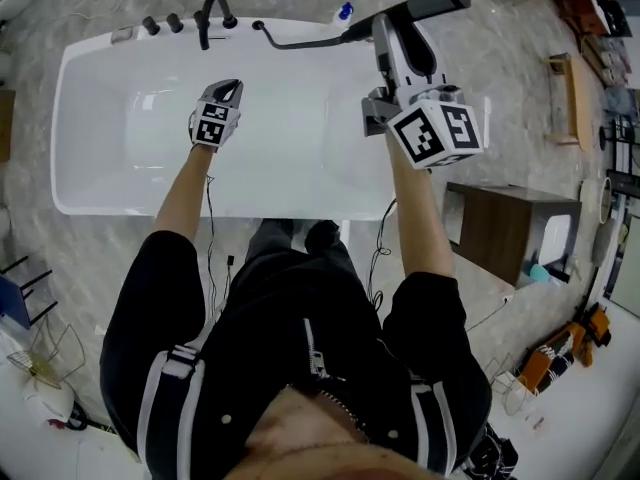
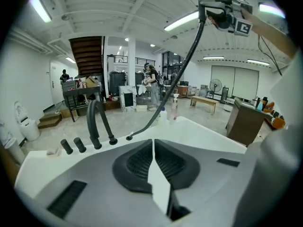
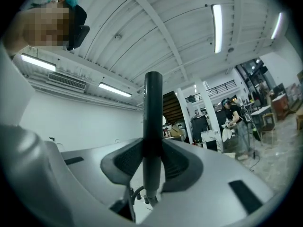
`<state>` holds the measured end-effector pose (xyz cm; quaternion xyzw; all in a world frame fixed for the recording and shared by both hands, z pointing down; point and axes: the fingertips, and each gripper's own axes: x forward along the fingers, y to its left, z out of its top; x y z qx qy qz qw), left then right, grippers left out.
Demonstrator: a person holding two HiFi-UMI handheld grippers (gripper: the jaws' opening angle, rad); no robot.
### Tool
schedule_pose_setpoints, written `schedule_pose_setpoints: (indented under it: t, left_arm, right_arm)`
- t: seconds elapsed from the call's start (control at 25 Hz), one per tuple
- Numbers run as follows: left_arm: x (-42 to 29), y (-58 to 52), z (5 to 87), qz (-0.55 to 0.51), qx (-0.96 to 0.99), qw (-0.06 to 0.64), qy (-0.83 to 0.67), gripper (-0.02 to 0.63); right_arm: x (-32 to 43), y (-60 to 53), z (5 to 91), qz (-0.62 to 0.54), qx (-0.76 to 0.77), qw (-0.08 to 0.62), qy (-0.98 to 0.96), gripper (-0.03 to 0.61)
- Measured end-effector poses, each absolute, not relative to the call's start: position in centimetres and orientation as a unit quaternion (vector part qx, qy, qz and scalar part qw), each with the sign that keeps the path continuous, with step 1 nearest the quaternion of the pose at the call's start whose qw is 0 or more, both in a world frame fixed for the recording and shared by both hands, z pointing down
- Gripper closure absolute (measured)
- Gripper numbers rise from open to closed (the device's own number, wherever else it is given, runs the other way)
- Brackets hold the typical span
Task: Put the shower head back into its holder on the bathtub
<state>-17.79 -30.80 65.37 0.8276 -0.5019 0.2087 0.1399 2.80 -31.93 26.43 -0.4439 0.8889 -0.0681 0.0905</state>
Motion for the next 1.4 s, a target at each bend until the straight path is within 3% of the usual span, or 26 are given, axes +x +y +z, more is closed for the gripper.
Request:
schedule_pose_setpoints:
  t: [0.52, 1.4]
  left_arm:
    - [-23.0, -24.9, 61.6, 0.161, 0.805, 0.135, -0.554, 0.588]
    - [-28.4, -19.5, 61.9, 0.13, 0.768, 0.159, -0.607, 0.591]
  right_arm:
    - [-2.8, -36.9, 23.4, -0.024, -0.414, 0.079, 0.907, 0.453]
    - [-9.4, -43.8, 28.9, -0.047, -0.398, 0.035, 0.915, 0.453]
